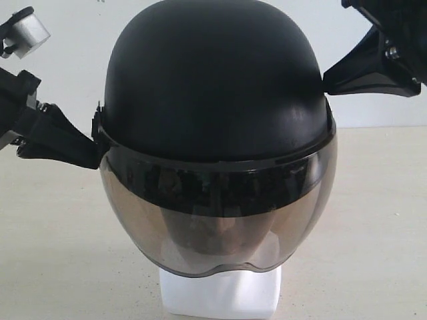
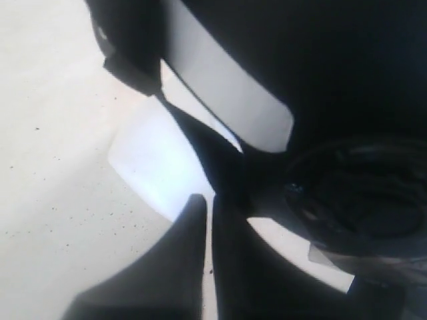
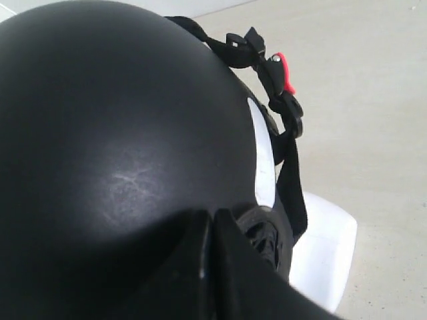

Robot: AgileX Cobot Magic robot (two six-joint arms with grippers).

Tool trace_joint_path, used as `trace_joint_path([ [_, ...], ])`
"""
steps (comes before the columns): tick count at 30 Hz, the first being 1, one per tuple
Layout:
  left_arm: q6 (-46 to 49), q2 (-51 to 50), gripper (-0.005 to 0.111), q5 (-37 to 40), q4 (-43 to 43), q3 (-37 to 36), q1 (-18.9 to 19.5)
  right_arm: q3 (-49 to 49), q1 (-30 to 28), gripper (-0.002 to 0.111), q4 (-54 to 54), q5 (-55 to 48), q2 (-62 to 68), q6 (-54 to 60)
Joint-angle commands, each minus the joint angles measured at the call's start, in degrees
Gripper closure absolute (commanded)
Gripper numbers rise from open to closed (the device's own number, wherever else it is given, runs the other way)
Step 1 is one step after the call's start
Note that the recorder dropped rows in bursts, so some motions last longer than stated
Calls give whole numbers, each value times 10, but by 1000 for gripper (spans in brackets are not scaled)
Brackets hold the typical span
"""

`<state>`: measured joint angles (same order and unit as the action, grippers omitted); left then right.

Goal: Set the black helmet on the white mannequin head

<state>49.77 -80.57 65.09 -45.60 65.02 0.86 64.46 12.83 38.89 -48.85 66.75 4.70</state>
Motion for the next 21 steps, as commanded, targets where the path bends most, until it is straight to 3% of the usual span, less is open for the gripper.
trace_joint_path([
  [1,-9,15,102,-4,5,0,8,2,3,108,-18,-14,-8,-11],
  [11,-59,82,102,-9,-10,-16,20,2,3,108,-222,-9,-111,-92],
  [21,-66,225,102,-16,-134,-161,20,2,3,108,-289,-169,-204,-86],
])
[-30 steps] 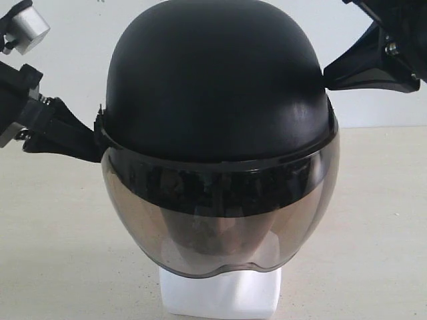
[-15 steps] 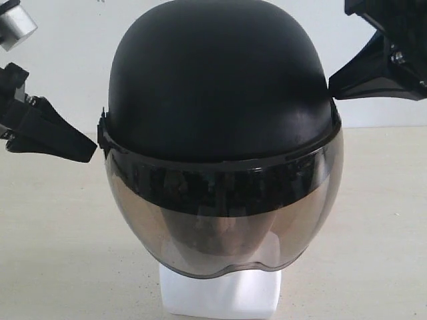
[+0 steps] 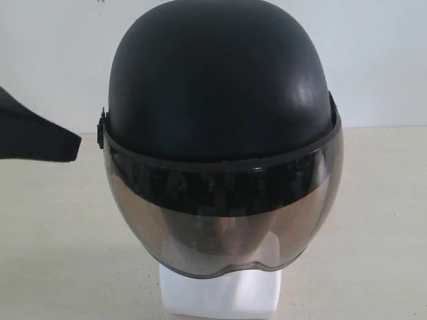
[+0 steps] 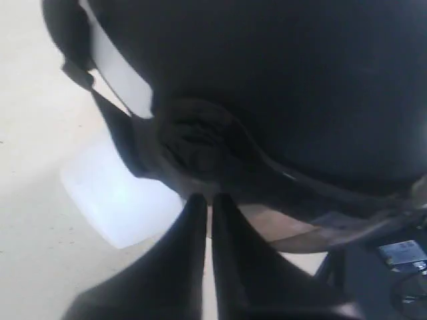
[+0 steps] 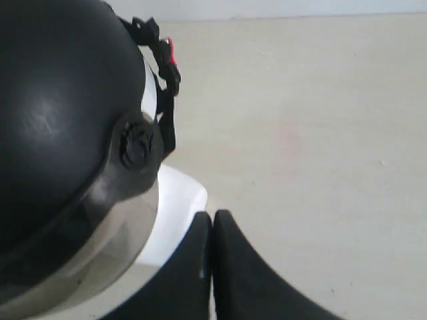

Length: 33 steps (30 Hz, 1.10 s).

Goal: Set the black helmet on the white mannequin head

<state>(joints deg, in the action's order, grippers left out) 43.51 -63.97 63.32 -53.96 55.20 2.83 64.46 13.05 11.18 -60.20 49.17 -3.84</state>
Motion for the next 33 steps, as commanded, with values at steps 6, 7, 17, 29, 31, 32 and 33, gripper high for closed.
trace_joint_path([
  [6,-15,162,102,16,-104,-146,0,2,1,108,-12,-73,-48,-1],
  [7,-15,178,102,20,-112,-154,0,2,1,108,-11,-73,-48,-1],
  [17,-15,308,102,61,-122,-178,0,2,1,108,-11,-73,-48,-1],
  [29,-15,329,102,55,-122,-178,0,2,1,108,-11,-73,-48,-1],
  [31,-15,329,102,55,-122,-178,0,2,1,108,-11,-73,-48,-1],
  [32,-15,329,102,55,-122,-178,0,2,1,108,-11,-73,-48,-1],
  [33,-15,329,102,55,-122,-178,0,2,1,108,-11,-73,-48,-1],
])
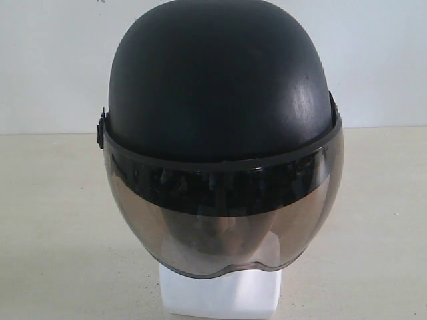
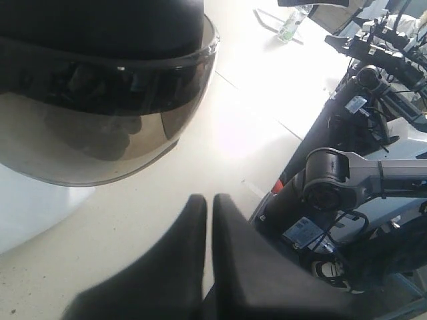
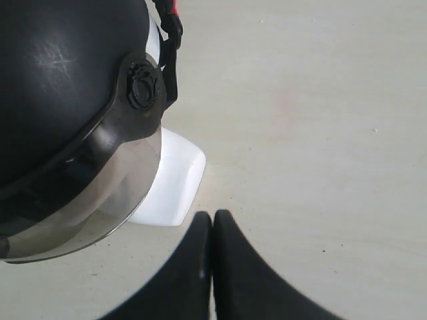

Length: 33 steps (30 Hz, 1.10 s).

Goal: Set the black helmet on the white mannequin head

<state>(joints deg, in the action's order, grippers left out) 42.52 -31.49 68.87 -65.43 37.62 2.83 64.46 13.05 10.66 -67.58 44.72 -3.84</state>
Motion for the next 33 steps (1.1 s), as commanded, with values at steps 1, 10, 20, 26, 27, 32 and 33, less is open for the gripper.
trace_joint_path([
  [1,-5,4,102,-1,-8,-2,0,2,1,108,-6,1,-3,-1],
  [10,-5,4,102,-1,-8,-2,0,2,1,108,-6,1,-3,-1],
  [20,10,35,102,-29,49,-2,0,2,1,108,-6,1,-3,-1],
  [26,-248,180,102,-305,538,-2,0,2,1,108,-5,1,-3,-1],
  [27,-317,205,102,-332,608,-2,0,2,1,108,-5,1,-3,-1],
  [32,-415,268,102,-377,662,-25,0,2,1,108,-5,1,-3,-1],
  [33,-429,281,102,-400,659,-40,0,2,1,108,-5,1,-3,-1],
])
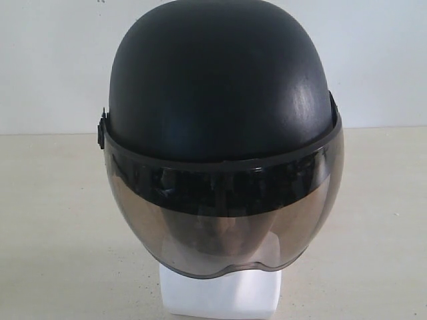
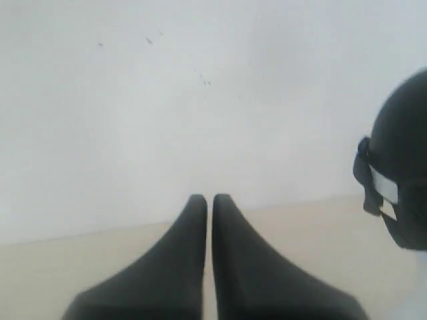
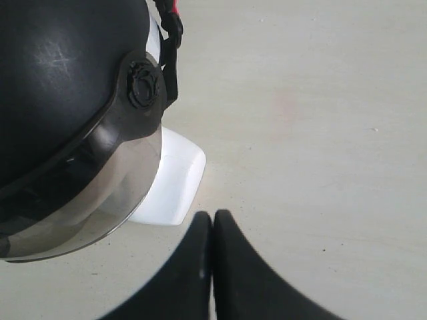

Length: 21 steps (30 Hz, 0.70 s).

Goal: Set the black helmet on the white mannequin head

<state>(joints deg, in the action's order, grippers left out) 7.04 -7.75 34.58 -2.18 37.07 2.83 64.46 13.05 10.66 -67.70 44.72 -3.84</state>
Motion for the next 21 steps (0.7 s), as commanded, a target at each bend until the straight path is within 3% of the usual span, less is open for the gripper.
trace_joint_path([
  [1,-90,53,102,-80,26,-54,0,2,1,108,-5,2,-3,-1],
  [6,-130,78,102,-242,26,-196,0,2,1,108,-5,2,-3,-1],
  [10,-155,78,102,-302,22,-290,0,2,1,108,-5,3,-3,-1],
  [14,-155,78,102,-320,27,-368,0,2,1,108,-5,3,-3,-1],
  [17,-136,78,102,-255,46,-371,0,2,1,108,-5,4,-3,-1],
  [21,-100,78,102,-230,52,-371,0,2,1,108,-5,3,-3,-1],
])
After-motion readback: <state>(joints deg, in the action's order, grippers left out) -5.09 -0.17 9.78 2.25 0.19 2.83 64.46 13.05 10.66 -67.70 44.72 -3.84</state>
